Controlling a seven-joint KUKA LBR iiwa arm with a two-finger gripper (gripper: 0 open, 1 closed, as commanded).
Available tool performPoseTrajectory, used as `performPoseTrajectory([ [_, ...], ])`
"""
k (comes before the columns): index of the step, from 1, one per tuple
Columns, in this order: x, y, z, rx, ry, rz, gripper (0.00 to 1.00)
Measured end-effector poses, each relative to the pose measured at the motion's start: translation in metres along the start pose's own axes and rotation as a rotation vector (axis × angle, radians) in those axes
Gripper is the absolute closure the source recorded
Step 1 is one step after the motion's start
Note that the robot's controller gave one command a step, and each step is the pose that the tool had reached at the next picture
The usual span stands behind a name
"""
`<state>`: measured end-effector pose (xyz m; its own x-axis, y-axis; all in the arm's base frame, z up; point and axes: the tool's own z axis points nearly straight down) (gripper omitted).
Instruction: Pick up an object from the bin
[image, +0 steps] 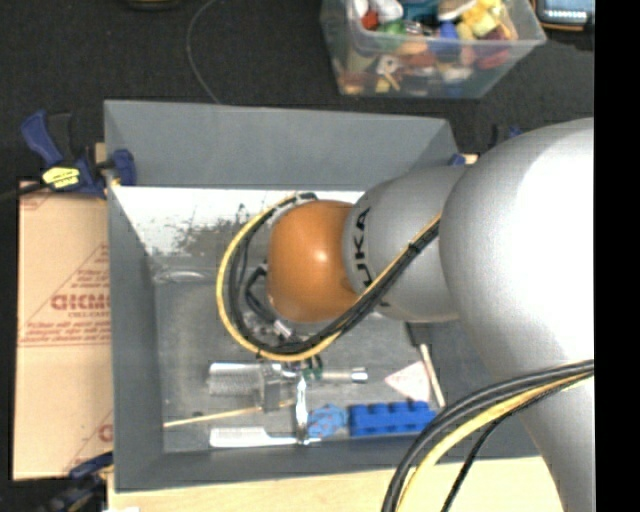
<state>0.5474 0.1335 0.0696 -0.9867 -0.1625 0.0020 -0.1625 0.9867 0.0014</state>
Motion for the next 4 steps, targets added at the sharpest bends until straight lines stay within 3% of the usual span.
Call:
performPoseTrajectory([
  [1, -0.018, -0.004, -0.035, 0.002, -0.023, -0.218, 0.00],
  [2, -0.002, -0.001, -0.002, -0.001, -0.001, -0.003, 0.00],
  [3, -0.023, -0.028, -0.002, -0.001, -0.026, -0.031, 0.00],
  [4, -0.007, -0.005, -0.003, -0.004, -0.008, -0.012, 1.00],
])
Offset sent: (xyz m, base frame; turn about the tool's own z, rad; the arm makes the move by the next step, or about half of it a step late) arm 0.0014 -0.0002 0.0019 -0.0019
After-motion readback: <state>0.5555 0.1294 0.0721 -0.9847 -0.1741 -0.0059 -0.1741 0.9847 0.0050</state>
